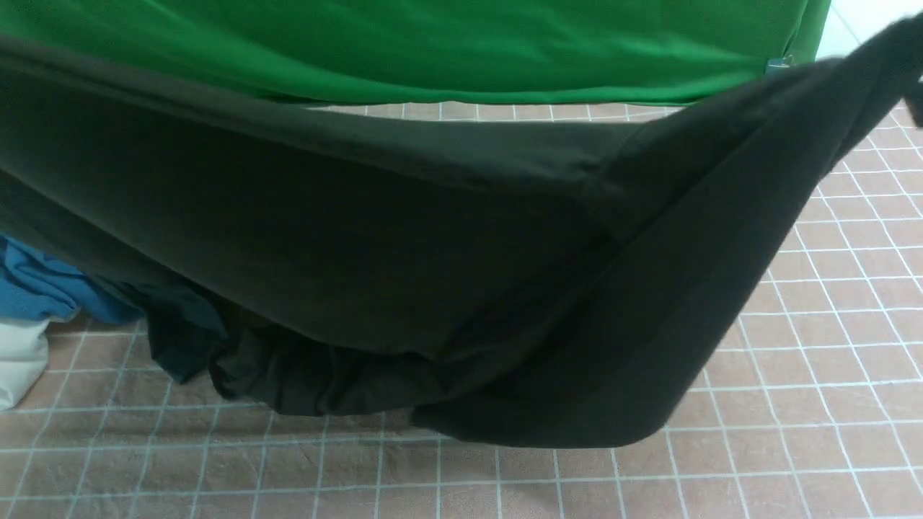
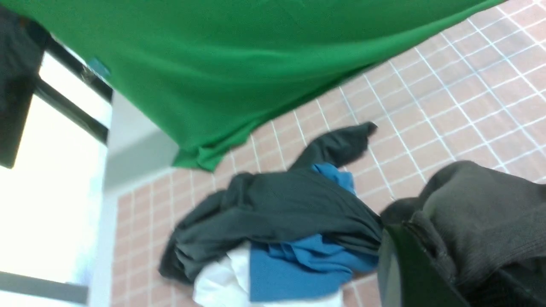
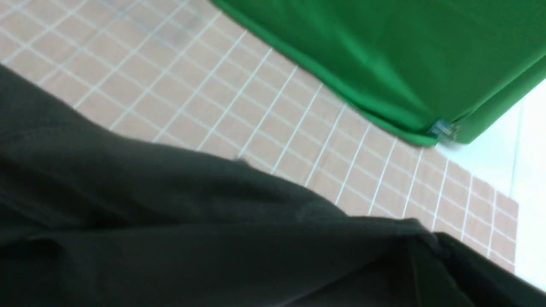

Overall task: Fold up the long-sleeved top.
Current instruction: Spread the long sleeves with your arms and place them on the tabletop

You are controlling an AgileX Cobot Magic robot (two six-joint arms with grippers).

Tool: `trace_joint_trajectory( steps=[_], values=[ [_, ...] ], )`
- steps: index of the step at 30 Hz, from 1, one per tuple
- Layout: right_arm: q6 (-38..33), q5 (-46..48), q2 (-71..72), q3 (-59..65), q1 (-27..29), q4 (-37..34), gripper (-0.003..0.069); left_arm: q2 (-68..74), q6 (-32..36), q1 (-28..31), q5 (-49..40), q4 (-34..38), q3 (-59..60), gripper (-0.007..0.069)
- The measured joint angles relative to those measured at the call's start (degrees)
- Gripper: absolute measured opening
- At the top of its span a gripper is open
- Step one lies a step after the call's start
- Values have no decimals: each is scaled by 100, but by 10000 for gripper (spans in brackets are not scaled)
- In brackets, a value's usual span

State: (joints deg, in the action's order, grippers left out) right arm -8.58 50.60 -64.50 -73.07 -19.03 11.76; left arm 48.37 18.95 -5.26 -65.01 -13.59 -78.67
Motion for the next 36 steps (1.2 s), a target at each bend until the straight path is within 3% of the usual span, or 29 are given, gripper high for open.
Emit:
trace_joint_trajectory(
  steps=[5,12,16,17,20,23,24,27,29,32,33,34,36],
  values=[
    [183,423,49,228,0,-24,31,20,-454,0,-86,169,291,50],
    [295,592,-53,834,0,-495,31,435,164,0,130,1683,1750,50],
    [290,-348,-437,855,0,-538,31,1207,230,0,1049,1853,2031,50],
    [284,-1016,-690,801,49,-514,31,1612,243,0,1451,1737,1892,50],
    [328,-2523,-1360,234,324,-476,31,2622,249,0,2221,1109,697,50],
    [368,-3212,-1874,-690,583,-464,31,3384,249,0,2729,577,-884,50],
    [393,-3377,-2130,-1515,761,-464,31,3760,249,0,2895,303,-1879,50],
    [426,-3475,-2290,-2658,926,-464,31,4090,264,5,2896,63,-2992,50],
    [430,-3482,-2327,-4191,1150,-464,31,4377,361,4,2663,62,-4715,50],
    [400,-3283,-2271,-5026,1234,-452,31,4358,589,4,2521,230,-5618,50],
    [240,-3034,-2194,-5628,1281,-431,31,4194,1027,4,2396,542,-6181,50],
    [216,-2999,-2194,-5678,1281,-431,31,4170,1088,4,2381,586,-6219,50],
    [-96,-2444,-2064,-6005,1305,-417,31,3815,1920,4,2062,1072,-6321,50]
  ],
)
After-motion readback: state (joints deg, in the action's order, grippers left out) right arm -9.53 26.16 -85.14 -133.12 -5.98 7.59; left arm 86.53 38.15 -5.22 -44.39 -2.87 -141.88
